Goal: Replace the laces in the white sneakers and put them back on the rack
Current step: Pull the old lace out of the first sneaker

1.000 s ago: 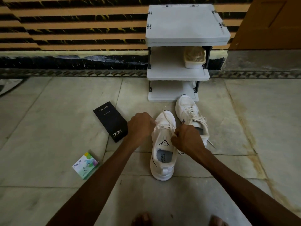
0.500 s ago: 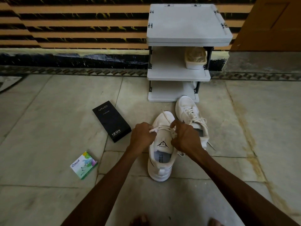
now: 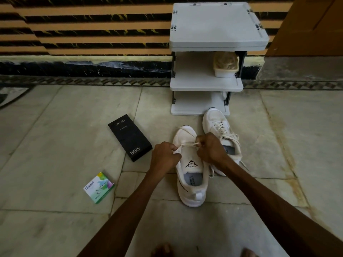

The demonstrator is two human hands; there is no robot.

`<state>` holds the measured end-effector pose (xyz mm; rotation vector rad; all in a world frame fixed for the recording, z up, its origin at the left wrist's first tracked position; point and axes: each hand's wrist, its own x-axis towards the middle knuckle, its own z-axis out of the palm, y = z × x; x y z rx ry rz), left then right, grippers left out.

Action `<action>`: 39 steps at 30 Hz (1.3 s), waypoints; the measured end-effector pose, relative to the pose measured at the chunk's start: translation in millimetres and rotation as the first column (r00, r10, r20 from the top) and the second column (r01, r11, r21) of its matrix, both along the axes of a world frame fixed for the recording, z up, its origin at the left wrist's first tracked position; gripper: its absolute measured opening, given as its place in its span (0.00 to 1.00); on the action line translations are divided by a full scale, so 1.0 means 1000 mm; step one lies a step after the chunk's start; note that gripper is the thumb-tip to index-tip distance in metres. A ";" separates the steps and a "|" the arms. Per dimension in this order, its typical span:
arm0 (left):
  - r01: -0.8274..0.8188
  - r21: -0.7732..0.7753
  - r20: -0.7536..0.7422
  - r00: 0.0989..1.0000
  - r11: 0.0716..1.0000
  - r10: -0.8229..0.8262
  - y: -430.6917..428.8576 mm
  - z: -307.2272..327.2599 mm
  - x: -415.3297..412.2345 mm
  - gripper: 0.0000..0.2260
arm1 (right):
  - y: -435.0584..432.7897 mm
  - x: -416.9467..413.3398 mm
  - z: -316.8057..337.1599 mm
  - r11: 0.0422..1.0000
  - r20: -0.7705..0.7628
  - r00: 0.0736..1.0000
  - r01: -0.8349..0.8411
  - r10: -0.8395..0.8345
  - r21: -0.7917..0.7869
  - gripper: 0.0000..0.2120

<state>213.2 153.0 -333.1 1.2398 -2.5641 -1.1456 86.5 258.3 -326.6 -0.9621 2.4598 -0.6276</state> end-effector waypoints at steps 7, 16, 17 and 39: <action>0.050 -0.037 -0.001 0.999 0.998 -0.050 0.001 0.001 -0.001 0.07 | -0.002 0.006 0.010 0.985 -0.157 0.988 0.031 -0.004 0.172 0.16; 0.039 -0.060 -0.009 0.999 0.997 -0.039 0.004 0.000 -0.004 0.10 | -0.025 0.013 0.000 0.947 -0.467 0.825 -0.253 0.319 0.199 0.10; 0.044 -0.067 -0.007 0.999 0.997 -0.044 0.003 -0.001 -0.003 0.10 | -0.026 0.012 0.000 0.946 -0.471 0.822 -0.255 0.321 0.200 0.09; 0.047 -0.111 0.006 0.999 0.993 -0.046 0.009 -0.002 -0.008 0.12 | -0.020 -0.004 0.002 0.968 -0.268 0.931 -0.249 0.247 0.028 0.06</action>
